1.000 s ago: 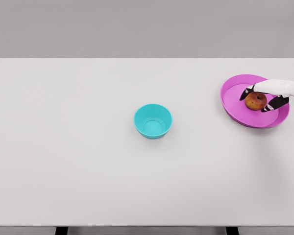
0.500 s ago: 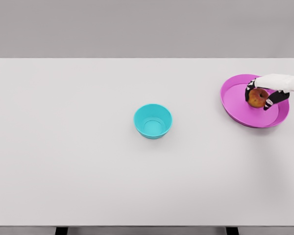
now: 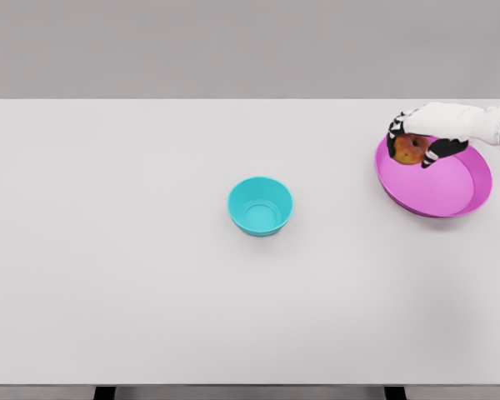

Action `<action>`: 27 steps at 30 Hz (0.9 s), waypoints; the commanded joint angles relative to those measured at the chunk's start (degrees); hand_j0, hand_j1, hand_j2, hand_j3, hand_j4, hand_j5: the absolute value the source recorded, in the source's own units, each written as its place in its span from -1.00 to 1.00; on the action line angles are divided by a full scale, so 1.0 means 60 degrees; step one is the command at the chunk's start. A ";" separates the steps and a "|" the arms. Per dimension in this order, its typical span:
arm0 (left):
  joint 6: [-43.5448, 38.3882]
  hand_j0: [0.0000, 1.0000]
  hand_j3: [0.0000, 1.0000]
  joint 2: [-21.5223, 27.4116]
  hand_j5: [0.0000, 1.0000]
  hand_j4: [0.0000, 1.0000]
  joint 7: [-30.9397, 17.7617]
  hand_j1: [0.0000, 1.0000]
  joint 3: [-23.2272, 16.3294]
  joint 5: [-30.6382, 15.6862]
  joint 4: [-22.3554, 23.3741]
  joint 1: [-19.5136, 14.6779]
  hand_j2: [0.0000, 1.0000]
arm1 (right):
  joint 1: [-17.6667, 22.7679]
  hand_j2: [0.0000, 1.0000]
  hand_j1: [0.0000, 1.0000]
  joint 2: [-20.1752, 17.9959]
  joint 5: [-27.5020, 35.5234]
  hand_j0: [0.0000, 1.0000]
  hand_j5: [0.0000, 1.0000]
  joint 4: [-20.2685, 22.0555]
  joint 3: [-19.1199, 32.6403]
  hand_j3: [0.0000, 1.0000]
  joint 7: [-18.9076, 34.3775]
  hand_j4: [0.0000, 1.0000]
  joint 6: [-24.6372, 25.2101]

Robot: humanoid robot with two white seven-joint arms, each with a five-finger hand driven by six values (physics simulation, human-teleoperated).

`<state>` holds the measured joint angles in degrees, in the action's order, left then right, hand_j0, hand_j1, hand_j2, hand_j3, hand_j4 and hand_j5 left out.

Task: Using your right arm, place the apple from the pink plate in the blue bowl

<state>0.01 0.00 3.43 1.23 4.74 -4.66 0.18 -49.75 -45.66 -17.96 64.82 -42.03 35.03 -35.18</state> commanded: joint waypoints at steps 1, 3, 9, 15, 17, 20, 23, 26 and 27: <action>-0.0002 1.00 1.00 0.0000 1.00 1.00 -0.0001 1.00 0.0000 0.0001 0.0000 0.0000 1.00 | 0.0000 -0.11 -0.11 -0.0052 0.0064 -0.11 -0.11 0.0696 0.0018 -0.11 -0.0006 -0.11 0.0029; -0.0002 1.00 1.00 0.0000 1.00 1.00 -0.0001 1.00 0.0000 0.0001 0.0000 0.0000 1.00 | 0.0029 -0.11 -0.11 -0.0052 0.0064 -0.11 -0.11 0.1121 0.0018 -0.11 -0.0006 -0.11 0.0029; 0.0012 1.00 1.00 0.0000 1.00 1.00 -0.0001 1.00 0.0000 0.0001 0.0000 0.0000 1.00 | 0.0073 -0.11 -0.11 -0.0037 0.0049 -0.11 -0.11 0.2249 0.0018 -0.11 -0.0006 -0.11 0.0029; -0.0002 1.00 1.00 0.0000 1.00 1.00 -0.0001 1.00 0.0000 0.0001 0.0000 0.0000 1.00 | 0.0117 -0.11 -0.11 0.0066 0.0064 -0.11 -0.11 0.3289 0.0004 -0.11 -0.0006 -0.11 0.0029; -0.0002 1.00 1.00 0.0000 1.00 1.00 -0.0001 1.00 0.0000 0.0001 0.0000 0.0000 1.00 | 0.0146 -0.11 -0.11 0.0241 0.0049 -0.11 -0.11 0.3640 -0.0025 -0.11 -0.0006 -0.11 0.0029; -0.0002 1.00 1.00 0.0000 1.00 1.00 -0.0001 1.00 0.0000 0.0001 0.0000 0.0000 1.00 | 0.0205 -0.11 -0.11 0.0490 0.0049 -0.11 -0.11 0.3860 -0.0055 -0.11 -0.0006 -0.11 0.0029; -0.0002 1.00 1.00 0.0000 1.00 1.00 -0.0001 1.00 0.0000 0.0001 0.0000 0.0000 1.00 | 0.0381 -0.11 -0.11 0.0930 0.0005 -0.11 -0.11 0.3948 -0.0099 -0.11 -0.0006 -0.11 0.0029; -0.0002 1.00 1.00 0.0000 1.00 1.00 -0.0001 1.00 0.0000 0.0001 0.0000 0.0000 1.00 | 0.0381 -0.11 -0.11 0.1208 0.0005 -0.11 -0.11 0.3963 -0.0274 -0.11 -0.0006 -0.11 0.0029; -0.0002 1.00 1.00 0.0000 1.00 1.00 -0.0001 1.00 0.0000 0.0001 0.0000 0.0000 1.00 | 0.0352 -0.11 -0.11 0.1296 0.0005 -0.11 -0.11 0.3948 -0.0304 -0.11 -0.0006 -0.11 0.0029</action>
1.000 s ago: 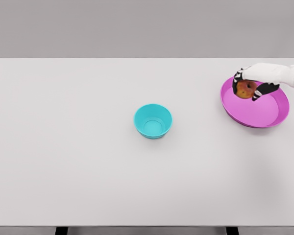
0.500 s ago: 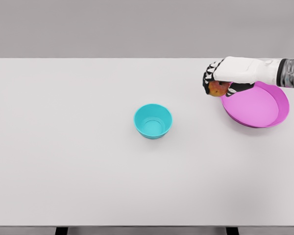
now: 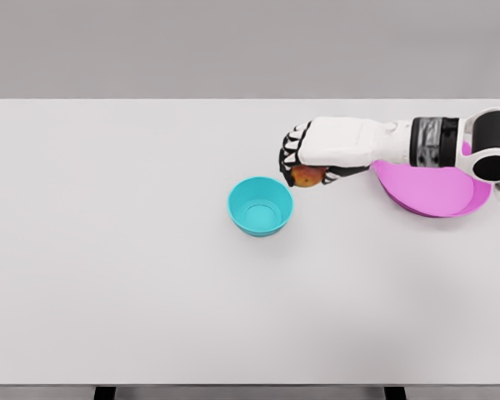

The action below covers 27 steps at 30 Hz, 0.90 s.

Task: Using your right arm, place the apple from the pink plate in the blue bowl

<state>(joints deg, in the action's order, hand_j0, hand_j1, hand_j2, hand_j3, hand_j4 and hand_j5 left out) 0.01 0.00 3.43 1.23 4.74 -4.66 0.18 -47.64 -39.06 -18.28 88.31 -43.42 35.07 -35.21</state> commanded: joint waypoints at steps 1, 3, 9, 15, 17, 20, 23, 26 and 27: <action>-0.0001 1.00 1.00 0.0000 1.00 1.00 -0.0001 1.00 0.0000 0.0001 0.0000 0.0000 1.00 | 0.0000 -0.11 -0.11 0.0241 0.0058 -0.11 -0.11 0.0032 -0.0087 -0.11 -0.0011 -0.11 0.0035; -0.0002 1.00 1.00 0.0000 1.00 1.00 -0.0001 1.00 0.0000 0.0001 0.0000 0.0000 1.00 | -0.0015 -0.11 -0.11 0.0373 0.0058 -0.11 -0.11 0.0061 -0.0131 -0.11 -0.0011 -0.11 0.0035; 0.0013 1.00 1.00 0.0000 1.00 1.00 -0.0001 1.00 0.0000 0.0001 0.0000 0.0000 1.00 | -0.0044 -0.11 -0.11 0.0841 0.0029 -0.11 -0.11 0.0091 -0.0687 -0.11 -0.0011 -0.11 0.0035; -0.0002 1.00 1.00 0.0000 1.00 1.00 -0.0001 1.00 0.0000 0.0001 0.0000 0.0000 1.00 | -0.0073 -0.11 -0.11 0.1076 -0.0161 -0.11 -0.11 -0.0026 -0.0863 -0.11 -0.0011 -0.11 0.0035; -0.0001 1.00 1.00 0.0000 1.00 1.00 -0.0001 1.00 0.0000 0.0001 0.0000 0.0000 1.00 | -0.0117 -0.11 -0.11 0.1105 -0.0191 -0.11 -0.11 -0.0334 -0.0863 -0.11 -0.0011 -0.11 0.0035; -0.0002 1.00 1.00 0.0000 1.00 1.00 -0.0001 1.00 0.0000 0.0001 0.0000 0.0000 1.00 | -0.0161 -0.11 -0.11 0.1325 -0.0337 -0.11 -0.11 -0.0583 -0.0980 -0.11 -0.0011 -0.11 0.0035; -0.0002 1.00 1.00 0.0000 1.00 1.00 -0.0001 1.00 0.0000 0.0001 0.0000 0.0000 1.00 | -0.0190 -0.11 -0.11 0.1325 -0.0352 -0.11 -0.11 -0.0612 -0.1010 -0.11 -0.0011 -0.11 0.0035; -0.0002 1.00 1.00 0.0000 1.00 1.00 -0.0001 1.00 0.0000 0.0001 0.0000 0.0000 1.00 | -0.0205 -0.10 -0.10 0.1325 -0.0352 -0.10 -0.10 -0.0613 -0.1024 -0.10 -0.0011 -0.10 0.0035; 0.0013 1.00 1.00 0.0000 1.00 1.00 -0.0001 1.00 0.0000 0.0001 0.0000 0.0000 1.00 | -0.0220 -0.09 -0.09 0.1325 -0.0352 -0.09 -0.09 -0.0642 -0.1024 -0.09 -0.0011 -0.09 0.0035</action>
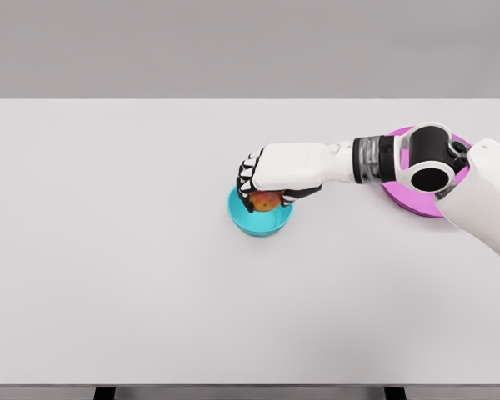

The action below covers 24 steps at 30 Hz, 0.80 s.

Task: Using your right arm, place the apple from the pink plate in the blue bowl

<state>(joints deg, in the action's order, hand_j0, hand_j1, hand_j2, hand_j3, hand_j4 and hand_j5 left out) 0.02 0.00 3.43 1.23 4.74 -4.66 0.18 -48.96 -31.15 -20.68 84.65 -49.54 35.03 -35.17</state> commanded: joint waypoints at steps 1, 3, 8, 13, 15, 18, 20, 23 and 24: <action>-0.0003 1.00 1.00 0.0000 1.00 1.00 -0.0001 1.00 0.0000 0.0001 0.0000 0.0000 1.00 | 0.0000 0.18 0.18 0.0007 0.0048 0.18 0.18 -0.0074 -0.0019 0.18 -0.0005 0.18 0.0029; 0.0012 1.00 1.00 0.0000 1.00 1.00 -0.0001 1.00 0.0000 0.0001 0.0000 0.0000 1.00 | 0.0000 1.00 1.00 -0.0008 0.0048 1.00 1.00 -0.0060 -0.0019 1.00 -0.0005 1.00 0.0029; -0.0003 1.00 1.00 0.0000 1.00 1.00 -0.0001 1.00 0.0000 0.0001 0.0000 0.0000 1.00 | -0.0015 1.00 1.00 0.0007 0.0048 1.00 1.00 -0.0060 -0.0034 1.00 -0.0005 1.00 0.0029; -0.0003 1.00 1.00 0.0000 1.00 1.00 -0.0001 1.00 0.0000 0.0001 0.0000 0.0000 1.00 | -0.0205 1.00 1.00 -0.0096 0.0062 1.00 1.00 0.0058 0.0098 1.00 -0.0005 1.00 0.0029; -0.0003 1.00 1.00 0.0000 1.00 1.00 -0.0001 1.00 0.0000 0.0001 0.0000 0.0000 1.00 | -0.0220 1.00 1.00 -0.0169 0.0092 1.00 1.00 0.0160 0.0873 1.00 -0.0005 1.00 0.0029; -0.0003 1.00 1.00 0.0000 1.00 1.00 -0.0001 1.00 0.0000 0.0001 0.0000 0.0000 1.00 | -0.0103 1.00 1.00 -0.0754 0.0179 1.00 1.00 0.0424 0.1796 1.00 -0.0005 1.00 0.0029; -0.0003 1.00 1.00 0.0000 1.00 1.00 -0.0001 1.00 0.0000 0.0001 0.0000 0.0000 1.00 | 0.0146 1.00 1.00 -0.1428 0.0238 1.00 1.00 0.0409 0.2587 1.00 -0.0005 1.00 0.0029; 0.0012 1.00 1.00 0.0000 1.00 1.00 -0.0001 1.00 0.0000 0.0001 0.0000 0.0000 1.00 | 0.0937 1.00 1.00 -0.2161 0.0443 1.00 1.00 0.0395 0.3628 1.00 -0.0005 1.00 0.0029; 0.0012 1.00 1.00 0.0000 1.00 1.00 -0.0001 1.00 0.0000 0.0001 0.0000 0.0000 1.00 | 0.1128 1.00 1.00 -0.2424 0.0472 1.00 1.00 0.0321 0.3862 1.00 -0.0005 1.00 0.0029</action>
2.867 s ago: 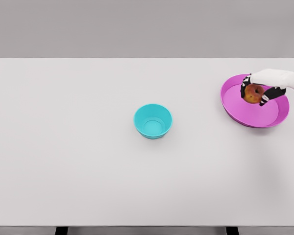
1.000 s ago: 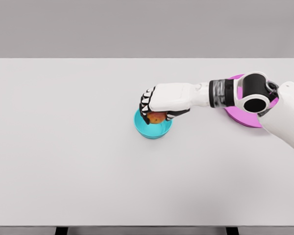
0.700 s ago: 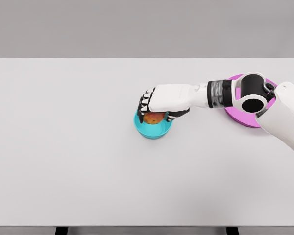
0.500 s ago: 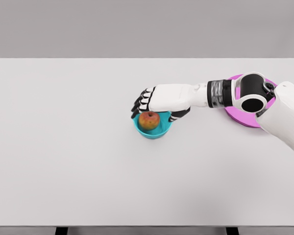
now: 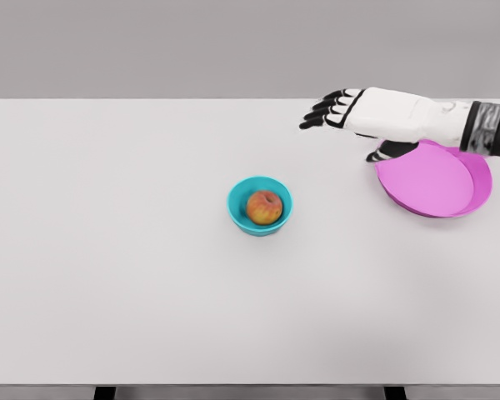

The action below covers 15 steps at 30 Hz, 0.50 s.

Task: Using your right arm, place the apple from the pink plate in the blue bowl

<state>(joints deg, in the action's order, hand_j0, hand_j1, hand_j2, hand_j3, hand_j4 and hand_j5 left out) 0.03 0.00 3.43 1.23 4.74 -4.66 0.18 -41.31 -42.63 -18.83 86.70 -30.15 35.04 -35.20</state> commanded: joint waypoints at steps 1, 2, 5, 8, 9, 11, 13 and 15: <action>0.0010 1.00 1.00 0.0001 1.00 1.00 -0.0001 1.00 0.0000 0.0001 0.0001 0.0000 1.00 | 0.0073 1.00 1.00 -0.0717 0.0164 1.00 1.00 -0.0152 0.0849 1.00 -0.0006 1.00 0.0034; 0.0010 1.00 1.00 0.0001 1.00 1.00 -0.0001 1.00 0.0000 0.0001 0.0001 0.0000 1.00 | 0.0394 1.00 1.00 -0.0718 0.0164 1.00 1.00 -0.0342 0.1198 1.00 -0.0006 1.00 0.0034; -0.0005 1.00 1.00 0.0001 1.00 1.00 -0.0001 1.00 0.0000 0.0001 0.0001 0.0000 1.00 | 0.1889 1.00 1.00 -0.0353 0.0164 1.00 1.00 -0.0534 0.3002 1.00 -0.0006 1.00 0.0034; -0.0005 1.00 1.00 0.0001 1.00 1.00 -0.0001 1.00 0.0000 0.0001 0.0001 0.0000 1.00 | 0.2198 1.00 1.00 -0.0381 0.0135 1.00 1.00 -0.0636 0.3164 1.00 -0.0006 1.00 0.0034; 0.0010 1.00 1.00 0.0001 1.00 1.00 -0.0001 1.00 0.0000 0.0001 0.0001 0.0000 1.00 | 0.2271 1.00 1.00 -0.0352 0.0106 1.00 1.00 -0.0709 0.3164 1.00 -0.0006 1.00 0.0034; -0.0005 1.00 1.00 0.0001 1.00 1.00 -0.0001 1.00 0.0000 0.0001 0.0001 0.0000 1.00 | 0.2300 1.00 1.00 -0.0278 0.0076 1.00 1.00 -0.0929 0.3164 1.00 -0.0006 1.00 0.0034; 0.0010 1.00 1.00 0.0001 1.00 1.00 -0.0001 1.00 0.0000 0.0001 0.0001 0.0000 1.00 | 0.2388 1.00 1.00 -0.0264 0.0062 1.00 1.00 -0.1002 0.3149 1.00 -0.0006 1.00 0.0034; -0.0005 1.00 1.00 0.0001 1.00 1.00 -0.0001 1.00 0.0000 0.0001 0.0001 0.0000 1.00 | 0.2418 1.00 1.00 -0.0249 0.0062 1.00 1.00 -0.1047 0.3149 1.00 -0.0006 1.00 0.0034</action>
<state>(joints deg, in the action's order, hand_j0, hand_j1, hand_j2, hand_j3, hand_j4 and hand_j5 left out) 0.03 0.00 3.43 1.23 4.74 -4.66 0.18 -26.81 -44.21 -18.77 80.88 -11.50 35.03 -35.17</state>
